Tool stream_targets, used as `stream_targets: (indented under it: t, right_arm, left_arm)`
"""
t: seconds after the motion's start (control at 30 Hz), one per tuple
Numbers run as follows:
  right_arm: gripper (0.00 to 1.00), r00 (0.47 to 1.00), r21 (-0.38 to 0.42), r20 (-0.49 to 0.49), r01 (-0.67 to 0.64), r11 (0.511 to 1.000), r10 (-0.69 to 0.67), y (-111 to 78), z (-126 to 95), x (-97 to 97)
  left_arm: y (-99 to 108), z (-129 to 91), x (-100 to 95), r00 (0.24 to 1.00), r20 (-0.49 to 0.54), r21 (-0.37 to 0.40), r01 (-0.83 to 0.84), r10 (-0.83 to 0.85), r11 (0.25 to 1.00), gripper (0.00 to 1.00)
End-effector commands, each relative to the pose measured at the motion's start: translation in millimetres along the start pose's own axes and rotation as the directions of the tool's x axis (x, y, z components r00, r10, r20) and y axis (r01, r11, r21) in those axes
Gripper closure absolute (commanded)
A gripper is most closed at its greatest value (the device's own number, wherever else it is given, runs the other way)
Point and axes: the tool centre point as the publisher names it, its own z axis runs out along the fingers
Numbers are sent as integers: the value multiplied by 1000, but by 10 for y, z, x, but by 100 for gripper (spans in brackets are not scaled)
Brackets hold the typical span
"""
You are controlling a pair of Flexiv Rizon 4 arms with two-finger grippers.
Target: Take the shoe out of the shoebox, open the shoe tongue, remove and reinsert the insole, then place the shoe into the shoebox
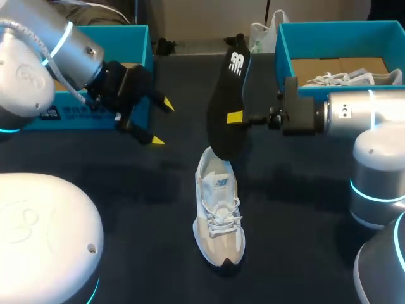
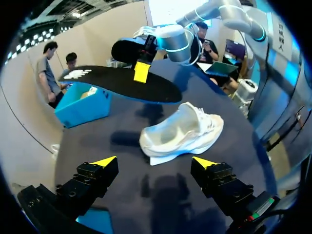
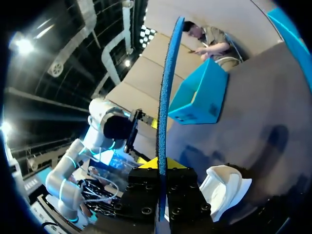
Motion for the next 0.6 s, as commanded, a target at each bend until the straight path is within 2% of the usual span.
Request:
stream_targets:
  t: [0.03, 0.1, 0.37, 0.43, 0.47, 0.6]
  right_arm:
    - [100, 999, 4, 3, 41, 999, -41, -20, -37, 25]
    - [100, 999, 4, 3, 41, 999, -41, -20, -37, 25]
    - [100, 999, 4, 3, 41, 999, -41, -20, -37, 25]
    - [100, 999, 4, 3, 41, 999, -41, -20, -37, 25]
    - [100, 998, -10, 9, 60, 998, -60, -36, -1, -48]
    - [100, 995, -57, -13, 101, 993, -102, -45, 14, -119]
  left_arm:
    - [31, 63, 56, 986, -159, 16, 59, -56, 998, 0]
    - [44, 79, 131, 994, -91, -106, 42, -52, 993, 0]
    - [44, 79, 131, 994, -91, -106, 42, -52, 993, 0]
    - [38, 214, 133, 991, -96, -119, 79, -90, 990, 0]
    - [50, 312, 146, 985, -104, -133, 120, -134, 984, 0]
    - [91, 440, 200, 981, -99, -141, 153, -168, 978, 0]
